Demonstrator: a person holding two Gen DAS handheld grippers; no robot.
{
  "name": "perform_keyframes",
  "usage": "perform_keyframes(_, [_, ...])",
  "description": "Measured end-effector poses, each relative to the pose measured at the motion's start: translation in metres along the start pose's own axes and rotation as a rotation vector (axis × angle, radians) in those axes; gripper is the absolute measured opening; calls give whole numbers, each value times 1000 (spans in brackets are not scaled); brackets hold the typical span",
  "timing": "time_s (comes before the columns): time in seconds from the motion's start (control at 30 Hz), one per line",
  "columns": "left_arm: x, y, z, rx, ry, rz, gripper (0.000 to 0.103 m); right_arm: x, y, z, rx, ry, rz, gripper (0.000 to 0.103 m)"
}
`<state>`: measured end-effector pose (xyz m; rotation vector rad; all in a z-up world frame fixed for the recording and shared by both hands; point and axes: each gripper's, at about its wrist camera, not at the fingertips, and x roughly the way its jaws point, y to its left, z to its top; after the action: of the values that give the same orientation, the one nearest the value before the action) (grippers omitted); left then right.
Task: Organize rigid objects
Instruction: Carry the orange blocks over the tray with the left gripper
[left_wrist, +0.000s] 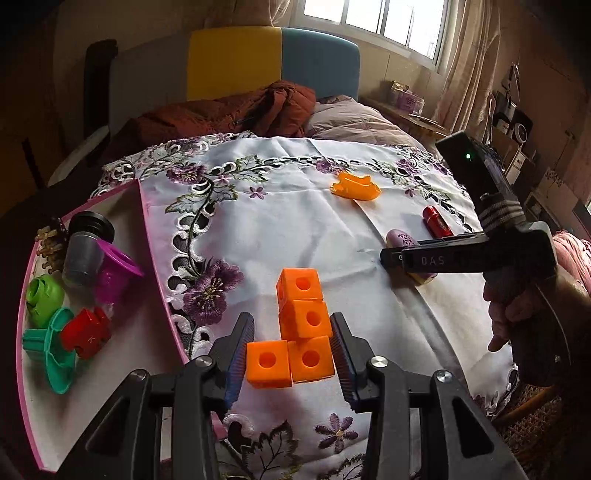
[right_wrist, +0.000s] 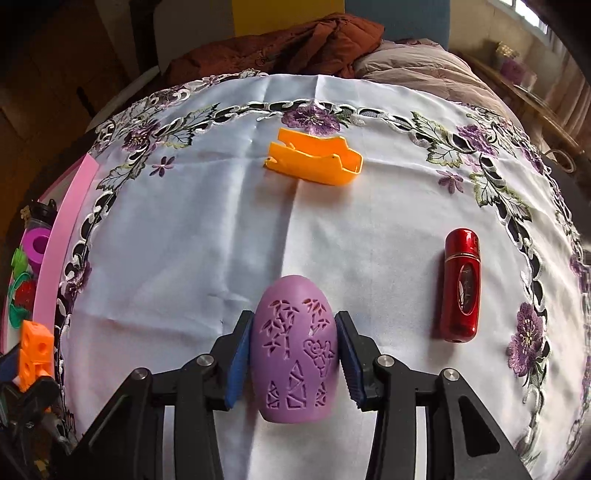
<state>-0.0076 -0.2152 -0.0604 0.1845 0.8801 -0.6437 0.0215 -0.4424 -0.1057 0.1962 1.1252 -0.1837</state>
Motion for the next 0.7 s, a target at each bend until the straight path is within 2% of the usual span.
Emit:
perform_keyframes(0.27, [-31, 16, 9, -28, -63, 53, 42, -1, 3, -1, -27, -3, -21, 45])
perform_keyframes(0.7, [-53, 61, -2, -126, -78, 133, 42, -3, 9, -3, -74, -29, -54, 44])
